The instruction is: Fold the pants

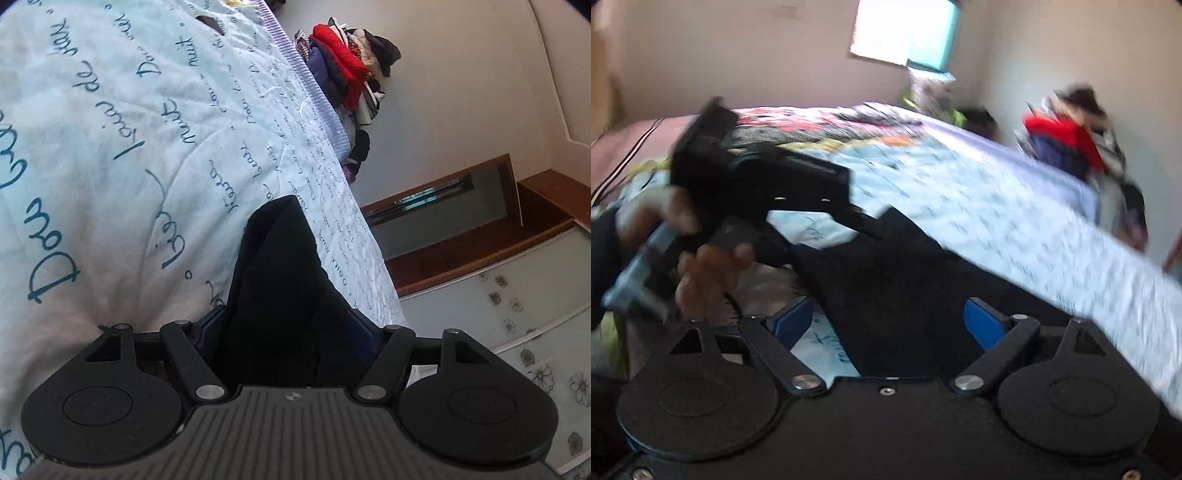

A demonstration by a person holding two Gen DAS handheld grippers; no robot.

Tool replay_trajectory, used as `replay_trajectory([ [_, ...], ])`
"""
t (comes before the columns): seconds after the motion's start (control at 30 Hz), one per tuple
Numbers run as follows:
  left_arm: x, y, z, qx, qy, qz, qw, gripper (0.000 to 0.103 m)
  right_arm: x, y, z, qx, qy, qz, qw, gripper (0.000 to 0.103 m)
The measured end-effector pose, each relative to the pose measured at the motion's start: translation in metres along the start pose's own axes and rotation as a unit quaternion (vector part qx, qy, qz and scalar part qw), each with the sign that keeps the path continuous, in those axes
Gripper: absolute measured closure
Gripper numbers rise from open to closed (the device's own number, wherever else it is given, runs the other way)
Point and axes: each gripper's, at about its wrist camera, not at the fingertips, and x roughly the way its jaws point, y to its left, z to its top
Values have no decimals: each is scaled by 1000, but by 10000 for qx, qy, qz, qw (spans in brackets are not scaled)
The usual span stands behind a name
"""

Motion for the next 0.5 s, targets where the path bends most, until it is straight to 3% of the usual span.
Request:
replay_trajectory([
  [0.1,6,-6,0,287,64,133,9995,31,4,9,1,-367,-42,-37,9993,11],
  [0.2,13,-18,-1,476,106,241,9985,19,9,0,2,-289,47,-148,9995,11],
  [0.3,19,-25,-3,707,126,387,9967,18,16,-18,1,556,403,118,9976,11],
  [0.4,18,-24,-3,687,102,390,9968,18,12,-34,-3,1361,528,475,9882,11],
  [0.5,19,-24,-4,673,76,411,9969,18,4,-51,-12,2436,506,1042,9629,9],
])
